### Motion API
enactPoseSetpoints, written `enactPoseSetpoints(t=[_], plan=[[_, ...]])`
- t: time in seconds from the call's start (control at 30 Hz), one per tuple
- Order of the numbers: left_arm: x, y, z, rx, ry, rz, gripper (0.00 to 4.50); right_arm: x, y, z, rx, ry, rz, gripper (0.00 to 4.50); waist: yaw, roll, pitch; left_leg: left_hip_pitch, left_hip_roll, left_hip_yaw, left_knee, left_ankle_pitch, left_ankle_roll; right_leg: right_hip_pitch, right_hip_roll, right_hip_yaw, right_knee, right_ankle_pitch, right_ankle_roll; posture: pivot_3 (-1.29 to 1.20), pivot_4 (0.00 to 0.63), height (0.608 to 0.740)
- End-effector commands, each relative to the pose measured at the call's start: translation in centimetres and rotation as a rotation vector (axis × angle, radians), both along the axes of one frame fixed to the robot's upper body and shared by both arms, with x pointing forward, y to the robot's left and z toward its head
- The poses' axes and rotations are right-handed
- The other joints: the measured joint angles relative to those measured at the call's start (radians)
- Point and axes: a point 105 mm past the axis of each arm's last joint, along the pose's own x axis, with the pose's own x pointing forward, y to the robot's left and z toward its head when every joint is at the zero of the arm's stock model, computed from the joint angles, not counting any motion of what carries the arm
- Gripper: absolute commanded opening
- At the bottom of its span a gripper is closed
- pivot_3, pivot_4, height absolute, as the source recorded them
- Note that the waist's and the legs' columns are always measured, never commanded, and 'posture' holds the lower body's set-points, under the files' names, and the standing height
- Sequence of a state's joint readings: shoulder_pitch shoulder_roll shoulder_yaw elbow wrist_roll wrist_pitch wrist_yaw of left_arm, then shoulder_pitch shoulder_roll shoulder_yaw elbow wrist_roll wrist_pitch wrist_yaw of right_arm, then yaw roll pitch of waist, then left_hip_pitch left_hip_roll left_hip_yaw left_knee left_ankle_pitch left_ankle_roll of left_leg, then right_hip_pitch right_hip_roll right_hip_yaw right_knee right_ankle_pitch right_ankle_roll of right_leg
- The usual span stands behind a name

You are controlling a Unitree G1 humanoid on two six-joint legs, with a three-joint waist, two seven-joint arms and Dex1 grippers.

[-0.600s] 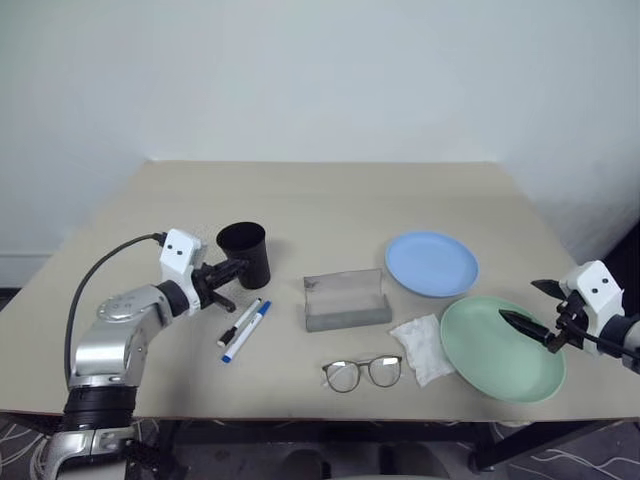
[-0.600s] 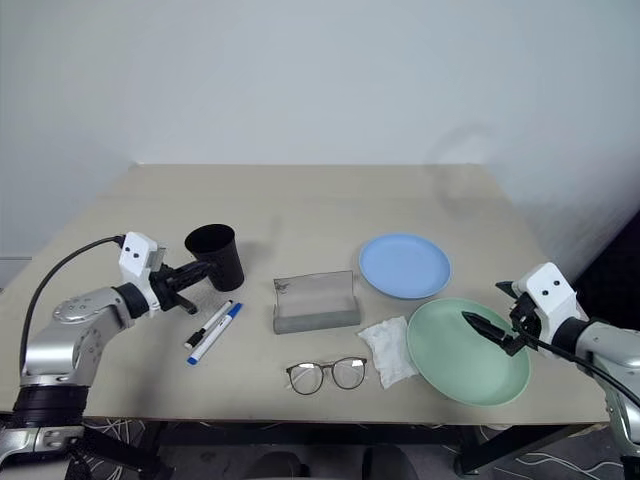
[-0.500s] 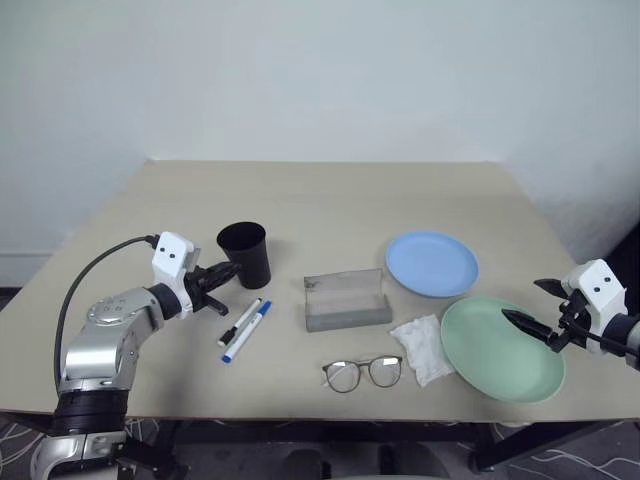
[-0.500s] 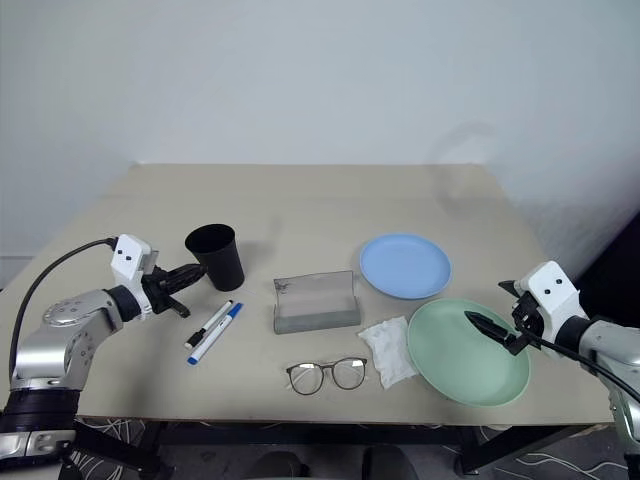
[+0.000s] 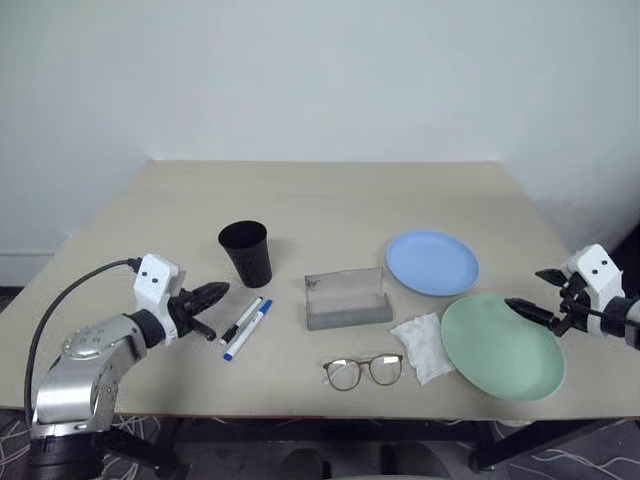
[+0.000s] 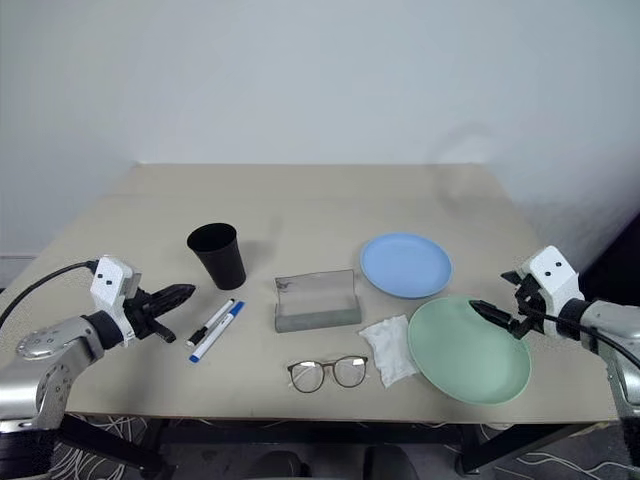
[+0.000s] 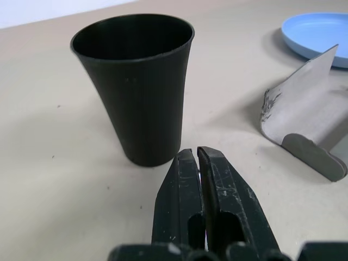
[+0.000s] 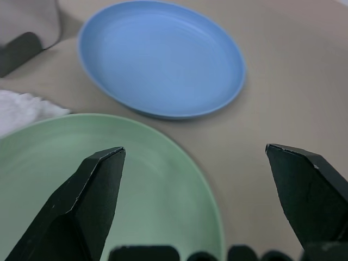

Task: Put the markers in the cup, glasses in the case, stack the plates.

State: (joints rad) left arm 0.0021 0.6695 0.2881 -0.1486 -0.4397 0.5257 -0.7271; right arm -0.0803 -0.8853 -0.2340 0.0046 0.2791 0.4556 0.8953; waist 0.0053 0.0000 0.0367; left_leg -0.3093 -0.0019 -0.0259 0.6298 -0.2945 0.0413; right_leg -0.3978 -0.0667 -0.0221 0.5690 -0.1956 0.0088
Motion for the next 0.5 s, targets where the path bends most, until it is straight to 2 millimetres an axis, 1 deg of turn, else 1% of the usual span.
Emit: enactPoseSetpoints(t=[0.03, 0.2, 0.23, 0.33, 0.5], plan=[[-0.4, -0.2, 1.8, -0.020, -0.063, 0.014, 0.00, 0.8, -0.7, 1.2, -0.026, -0.035, 0.000, 4.47, -0.001, 0.000, 0.000, 0.000, 0.000, 0.001, 0.000, 0.000, 0.000, 0.000, 0.000, 0.000, 0.000, 0.000, 0.000, 0.00, 0.000, 0.735], [-1.1, -0.6, 1.7, -0.029, -0.055, 0.042, 0.00, 1.3, -2.7, 0.8, -0.013, -0.017, -0.076, 4.47, 0.000, -0.001, 0.001, 0.000, 0.001, 0.007, 0.000, 0.000, 0.000, -0.001, -0.003, 0.000, 0.000, 0.000, 0.000, 0.00, 0.000, 0.735], [-1.2, -0.5, 2.0, -0.005, -0.073, 0.045, 0.00, 1.3, -3.0, 0.5, -0.022, 0.000, -0.084, 4.47, 0.000, -0.001, 0.001, 0.000, 0.001, 0.009, 0.000, 0.000, 0.000, -0.001, -0.003, 0.000, 0.000, 0.000, 0.000, 0.00, 0.000, 0.735], [-1.1, 0.2, 1.9, 0.024, -0.056, 0.072, 0.00, 1.4, -4.1, -0.4, -0.031, 0.041, -0.128, 4.47, -0.001, -0.002, 0.001, 0.000, 0.002, 0.013, 0.000, 0.000, 0.000, -0.003, -0.003, 0.001, 0.000, 0.000, 0.000, 0.00, 0.000, 0.735], [-1.4, -0.3, 2.1, 0.018, -0.051, 0.047, 0.00, 0.7, -5.1, -1.3, -0.004, 0.109, -0.171, 4.47, -0.001, -0.002, 0.002, 0.000, 0.003, 0.016, 0.000, 0.000, 0.001, -0.006, -0.002, 0.003, 0.000, 0.000, 0.000, 0.00, 0.000, 0.735]])
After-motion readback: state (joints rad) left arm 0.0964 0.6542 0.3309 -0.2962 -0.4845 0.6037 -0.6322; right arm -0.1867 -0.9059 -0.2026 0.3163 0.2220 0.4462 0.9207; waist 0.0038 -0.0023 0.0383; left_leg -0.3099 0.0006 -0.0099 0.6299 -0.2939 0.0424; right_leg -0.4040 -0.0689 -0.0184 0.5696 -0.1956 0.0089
